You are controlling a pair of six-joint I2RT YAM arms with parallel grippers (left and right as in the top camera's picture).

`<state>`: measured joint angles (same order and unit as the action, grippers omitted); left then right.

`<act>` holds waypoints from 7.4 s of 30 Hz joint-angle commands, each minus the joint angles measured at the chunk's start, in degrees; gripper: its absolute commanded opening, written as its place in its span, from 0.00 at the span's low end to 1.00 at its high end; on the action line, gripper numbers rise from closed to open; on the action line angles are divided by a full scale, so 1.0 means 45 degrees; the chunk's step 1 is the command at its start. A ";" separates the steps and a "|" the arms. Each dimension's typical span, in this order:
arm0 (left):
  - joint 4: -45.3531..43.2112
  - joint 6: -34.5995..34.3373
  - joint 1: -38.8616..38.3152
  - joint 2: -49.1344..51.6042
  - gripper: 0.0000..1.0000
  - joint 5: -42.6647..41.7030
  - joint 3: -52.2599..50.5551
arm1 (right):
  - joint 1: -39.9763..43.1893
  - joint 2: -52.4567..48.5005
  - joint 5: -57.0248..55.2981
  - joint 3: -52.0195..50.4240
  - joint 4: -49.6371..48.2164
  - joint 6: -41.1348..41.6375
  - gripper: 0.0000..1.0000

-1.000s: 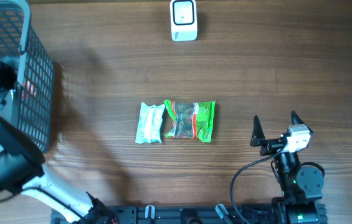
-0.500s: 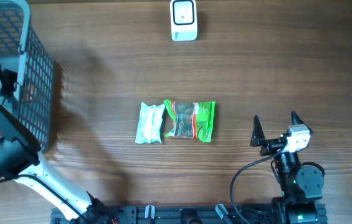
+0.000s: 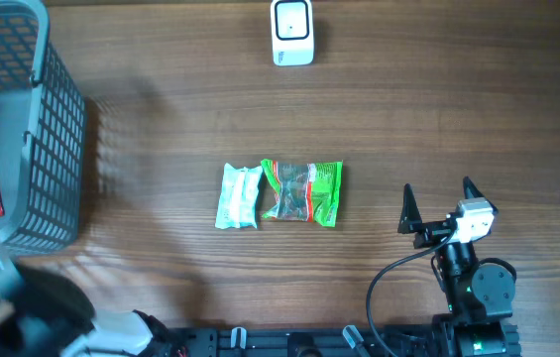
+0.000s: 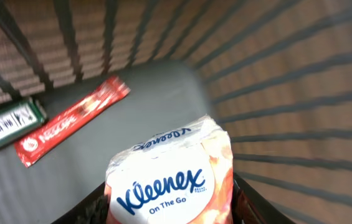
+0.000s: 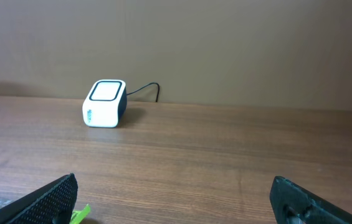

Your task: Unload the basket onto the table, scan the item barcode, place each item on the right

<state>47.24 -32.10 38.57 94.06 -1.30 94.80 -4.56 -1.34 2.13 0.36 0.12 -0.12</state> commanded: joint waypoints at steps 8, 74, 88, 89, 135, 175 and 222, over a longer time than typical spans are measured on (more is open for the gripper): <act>0.4920 0.0801 -0.5008 -0.4677 0.54 0.0015 0.0005 | 0.0029 0.0034 0.0160 -0.0010 -0.0034 0.0034 1.00; -0.6426 0.6708 -0.5795 0.1389 0.28 -0.5697 -1.0112 | 0.0029 0.0034 0.0160 -0.0010 -0.0034 0.0039 1.00; -0.7232 0.6407 -0.5965 0.1739 0.16 -0.5702 -1.0807 | 0.0029 0.0034 0.0160 -0.0010 -0.0034 0.0039 1.00; -0.7266 0.6392 -0.5965 0.1734 0.08 -0.5702 -1.0807 | 0.0029 0.0034 0.0160 -0.0010 -0.0034 0.0034 1.00; -0.1710 0.4104 -1.3823 0.0058 0.52 0.7155 -0.7849 | 0.0029 0.0034 0.0160 -0.0010 -0.0034 0.0034 1.00; -0.1685 0.8510 -0.5634 0.1462 0.04 -0.6178 -0.8170 | 0.0029 0.0034 0.0160 -0.0010 -0.0034 0.0034 1.00; -0.1307 0.2642 -1.5106 0.1452 0.36 0.8004 -0.8131 | 0.0029 0.0034 0.0160 -0.0010 -0.0034 0.0039 1.00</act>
<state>41.52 -19.64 -29.17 100.84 36.07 57.65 -4.56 -1.32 2.13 0.36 0.08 -0.12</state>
